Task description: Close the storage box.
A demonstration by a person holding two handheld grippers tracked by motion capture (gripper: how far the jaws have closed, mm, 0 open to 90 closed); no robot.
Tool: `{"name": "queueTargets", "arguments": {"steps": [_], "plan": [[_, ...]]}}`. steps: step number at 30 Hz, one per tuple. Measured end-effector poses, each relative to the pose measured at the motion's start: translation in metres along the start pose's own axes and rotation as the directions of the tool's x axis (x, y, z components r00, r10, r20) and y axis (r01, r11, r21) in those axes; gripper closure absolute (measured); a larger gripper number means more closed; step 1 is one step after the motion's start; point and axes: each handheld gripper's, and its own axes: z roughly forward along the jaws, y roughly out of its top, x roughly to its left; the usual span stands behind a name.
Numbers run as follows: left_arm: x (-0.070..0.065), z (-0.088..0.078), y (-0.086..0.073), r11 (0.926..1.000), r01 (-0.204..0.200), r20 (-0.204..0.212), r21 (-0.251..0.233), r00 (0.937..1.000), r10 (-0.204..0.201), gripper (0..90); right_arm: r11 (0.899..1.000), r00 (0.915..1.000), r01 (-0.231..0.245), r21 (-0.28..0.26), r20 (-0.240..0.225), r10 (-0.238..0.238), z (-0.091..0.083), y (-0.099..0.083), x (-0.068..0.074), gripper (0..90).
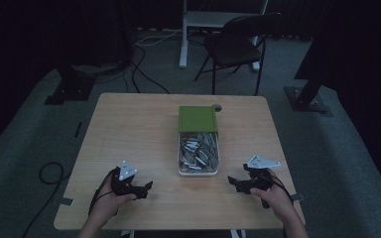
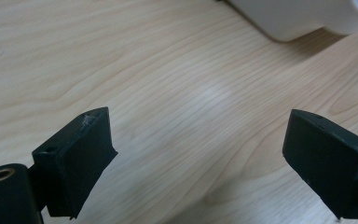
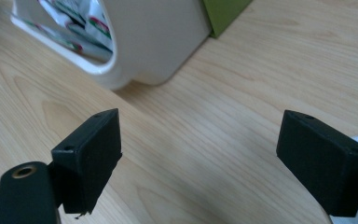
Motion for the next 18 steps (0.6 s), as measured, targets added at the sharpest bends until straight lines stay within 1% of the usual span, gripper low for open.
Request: {"name": "queueTargets", "arguments": {"steps": [3, 5, 6, 9, 13, 16, 18], "plan": [[-0.006, 0.004, 0.005, 0.9997, -0.022, 0.013, -0.007, 0.9997, 0.022, 9.1, 1.000, 0.9999, 0.012, -0.009, -0.007, -0.012, 0.000, 0.005, 0.002, 13.5], [-0.007, 0.005, 0.006, 0.9996, -0.025, 0.016, -0.013, 0.9996, 0.025, 9.1, 1.000, 0.9998, 0.013, -0.015, -0.014, -0.013, 0.000, 0.006, 0.003, 13.6], [-0.011, 0.007, 0.010, 0.9992, -0.028, 0.028, -0.028, 0.9992, 0.029, 9.1, 1.000, 0.9997, 0.017, -0.023, -0.018, -0.017, 0.000, 0.008, 0.005, 13.6], [-0.015, 0.011, 0.015, 0.9984, -0.039, 0.036, -0.041, 0.9985, 0.040, 9.1, 0.999, 0.9995, 0.020, -0.033, -0.022, -0.021, 0.000, 0.011, 0.006, 13.5], [-0.019, 0.014, 0.020, 0.9972, -0.049, 0.040, -0.057, 0.9979, 0.051, 9.1, 0.999, 0.9995, 0.016, -0.047, -0.027, -0.017, 0.000, 0.015, 0.007, 13.5], [-0.023, 0.017, 0.026, 0.9952, -0.056, 0.048, -0.080, 0.9970, 0.060, 9.1, 0.998, 0.9992, 0.015, -0.064, -0.035, -0.018, 0.001, 0.018, 0.009, 13.5], [-0.025, 0.018, 0.029, 0.9948, -0.059, 0.055, -0.083, 0.9964, 0.064, 9.1, 0.998, 0.9993, 0.012, -0.069, -0.036, -0.014, 0.002, 0.019, 0.009, 13.6]]}}
